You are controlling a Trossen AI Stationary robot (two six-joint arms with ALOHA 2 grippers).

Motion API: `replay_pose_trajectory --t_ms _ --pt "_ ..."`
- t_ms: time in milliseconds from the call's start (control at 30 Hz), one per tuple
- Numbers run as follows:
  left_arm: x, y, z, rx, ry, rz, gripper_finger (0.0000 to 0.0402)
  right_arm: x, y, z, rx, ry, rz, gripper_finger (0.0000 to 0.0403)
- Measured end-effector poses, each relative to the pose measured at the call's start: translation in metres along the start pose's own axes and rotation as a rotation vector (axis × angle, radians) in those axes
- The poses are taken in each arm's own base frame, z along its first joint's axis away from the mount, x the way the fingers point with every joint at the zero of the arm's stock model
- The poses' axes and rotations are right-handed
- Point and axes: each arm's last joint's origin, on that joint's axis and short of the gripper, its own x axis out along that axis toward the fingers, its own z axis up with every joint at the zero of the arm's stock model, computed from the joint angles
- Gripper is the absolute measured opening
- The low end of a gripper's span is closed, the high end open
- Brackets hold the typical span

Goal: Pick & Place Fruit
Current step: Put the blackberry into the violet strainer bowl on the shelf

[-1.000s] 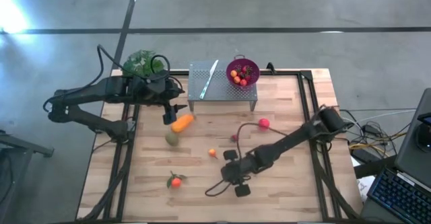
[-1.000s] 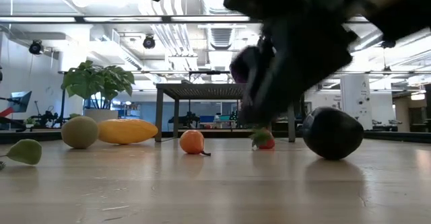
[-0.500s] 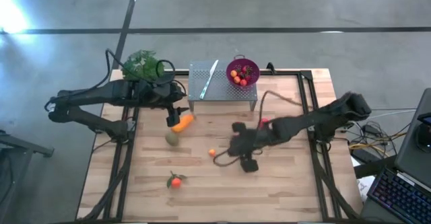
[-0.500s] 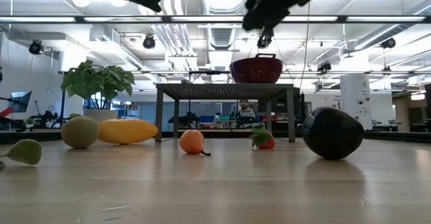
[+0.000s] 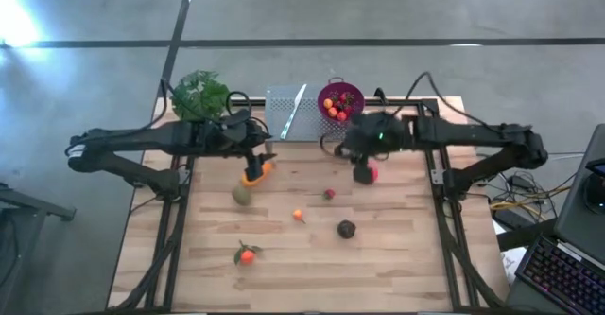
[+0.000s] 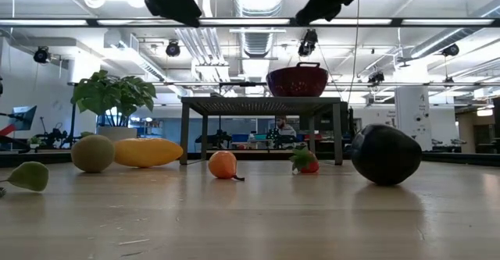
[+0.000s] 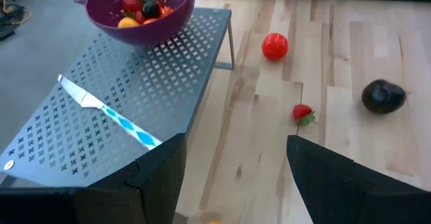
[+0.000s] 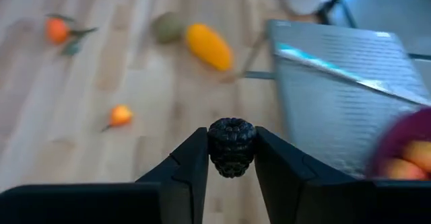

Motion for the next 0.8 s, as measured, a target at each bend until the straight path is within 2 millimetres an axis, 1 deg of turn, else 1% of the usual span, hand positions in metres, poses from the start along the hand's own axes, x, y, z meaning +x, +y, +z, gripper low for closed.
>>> replay_pose_trajectory --t_ms 67,200,333,500,633,800 --pt "0.002 -0.001 0.001 -0.005 -0.025 -0.002 0.0261 -0.005 -0.014 -0.002 0.017 -0.006 -0.036 0.0100" --pt "0.006 -0.002 0.004 -0.009 -0.099 -0.005 0.0261 -0.008 -0.040 -0.005 0.053 -0.013 -0.042 0.0105" --pt "0.008 -0.002 0.007 0.017 -0.158 -0.004 0.0261 -0.011 -0.069 -0.003 0.075 -0.010 -0.060 0.0101" --pt "0.008 -0.002 0.010 0.018 -0.200 -0.002 0.0261 -0.017 -0.104 0.001 0.114 0.025 -0.131 0.0103" --pt "0.007 -0.002 0.011 0.016 -0.207 -0.002 0.0261 -0.012 -0.126 -0.003 0.148 0.092 -0.156 0.0107" --pt "0.007 -0.002 0.011 0.016 -0.207 -0.002 0.0261 -0.002 -0.146 -0.013 0.183 0.179 -0.145 0.0098"
